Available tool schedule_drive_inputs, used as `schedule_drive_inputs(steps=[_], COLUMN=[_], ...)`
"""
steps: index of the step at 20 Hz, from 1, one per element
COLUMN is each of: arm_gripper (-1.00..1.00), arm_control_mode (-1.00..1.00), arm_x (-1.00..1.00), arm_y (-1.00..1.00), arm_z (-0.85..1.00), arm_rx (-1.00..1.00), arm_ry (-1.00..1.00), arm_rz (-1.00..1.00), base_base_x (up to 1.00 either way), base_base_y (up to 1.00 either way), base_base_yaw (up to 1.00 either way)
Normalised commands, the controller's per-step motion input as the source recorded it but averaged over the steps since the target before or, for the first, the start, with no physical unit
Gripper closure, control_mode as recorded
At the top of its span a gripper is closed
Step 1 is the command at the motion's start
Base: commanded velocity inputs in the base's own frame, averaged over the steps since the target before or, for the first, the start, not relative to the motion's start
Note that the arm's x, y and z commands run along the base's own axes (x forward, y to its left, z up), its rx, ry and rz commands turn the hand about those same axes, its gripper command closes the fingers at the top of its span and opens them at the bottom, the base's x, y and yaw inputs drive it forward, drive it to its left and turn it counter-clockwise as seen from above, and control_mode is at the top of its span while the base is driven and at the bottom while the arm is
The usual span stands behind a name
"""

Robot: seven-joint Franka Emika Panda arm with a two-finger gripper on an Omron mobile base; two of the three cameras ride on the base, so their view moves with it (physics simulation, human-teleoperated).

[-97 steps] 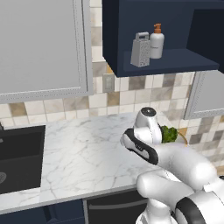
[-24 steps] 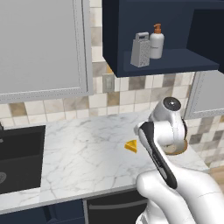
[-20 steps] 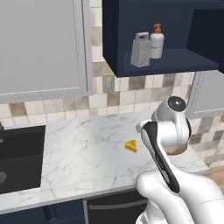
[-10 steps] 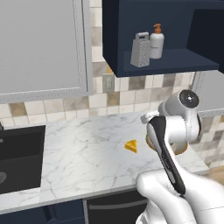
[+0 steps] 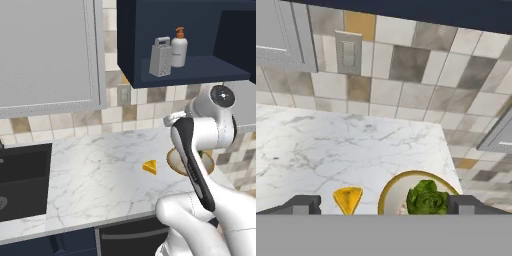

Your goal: Pick the cheese from the fridge and the cheese grater from the cabinet and place them next to the salad bowl.

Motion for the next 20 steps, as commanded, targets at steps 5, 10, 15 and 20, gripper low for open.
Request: schedule_drive_inputs(steps=[5, 10, 15, 20], arm_gripper=[-1.0, -1.0, -1.0, -1.0], arm_control_mode=[-1.0, -1.0, -1.0, -1.0], arm_x=[-0.09, -0.04, 0.01, 0.25], arm_y=[-0.04, 0.02, 0.1, 0.19], arm_z=[0.58, 0.51, 0.45, 0.43], arm_rx=[0.01, 0.11, 0.1, 0.02], arm_ry=[-0.01, 0.03, 0.0, 0.05], arm_rz=[-0.05, -0.03, 0.0, -0.03], base_base_x=[0.0, 0.0, 0.0, 0.0], base_base_y=[0.0, 0.0, 0.0, 0.0], base_base_yaw=[0.0, 0.0, 0.0, 0.0])
